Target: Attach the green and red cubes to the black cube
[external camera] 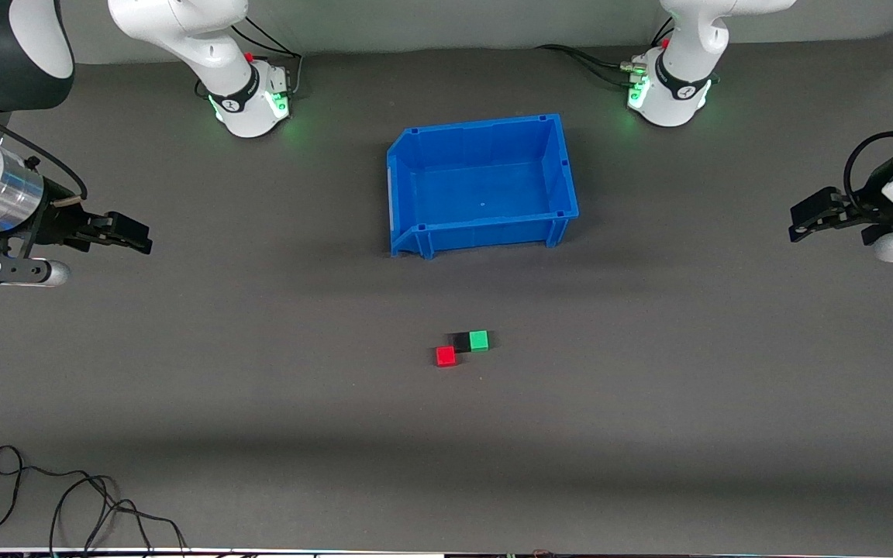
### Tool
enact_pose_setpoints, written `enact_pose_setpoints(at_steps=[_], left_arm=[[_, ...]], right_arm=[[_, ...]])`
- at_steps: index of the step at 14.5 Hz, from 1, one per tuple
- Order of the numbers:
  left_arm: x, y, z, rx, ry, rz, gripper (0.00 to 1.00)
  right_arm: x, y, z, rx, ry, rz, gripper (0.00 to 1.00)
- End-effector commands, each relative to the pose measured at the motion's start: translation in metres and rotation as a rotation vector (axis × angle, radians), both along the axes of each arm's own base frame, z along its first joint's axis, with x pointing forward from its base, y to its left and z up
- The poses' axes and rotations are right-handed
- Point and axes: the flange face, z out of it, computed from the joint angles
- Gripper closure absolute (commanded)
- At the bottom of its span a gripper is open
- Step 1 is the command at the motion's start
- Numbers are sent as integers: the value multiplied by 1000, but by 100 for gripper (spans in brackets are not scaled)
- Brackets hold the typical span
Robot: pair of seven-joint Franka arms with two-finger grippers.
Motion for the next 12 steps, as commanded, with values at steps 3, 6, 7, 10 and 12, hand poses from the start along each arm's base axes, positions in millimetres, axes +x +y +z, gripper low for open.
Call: enact_pose_setpoints(at_steps=[3, 6, 7, 10, 12], left_arm=[[-12, 2, 6, 15, -5, -17, 0], [-17, -1, 4, 19, 38, -25, 0], [-18, -1, 3, 20, 49, -25, 0], [-19, 0, 3, 44, 60, -29, 0], [-18, 0, 3, 51, 60, -30, 0]], right_arm=[[-4, -7, 6, -2, -28, 14, 0], [-3, -6, 9, -1, -34, 14, 0], [-3, -6, 9, -2, -33, 14, 0], [-3, -4, 9, -2, -33, 14, 0], [-3, -4, 8, -2, -31, 15, 0]])
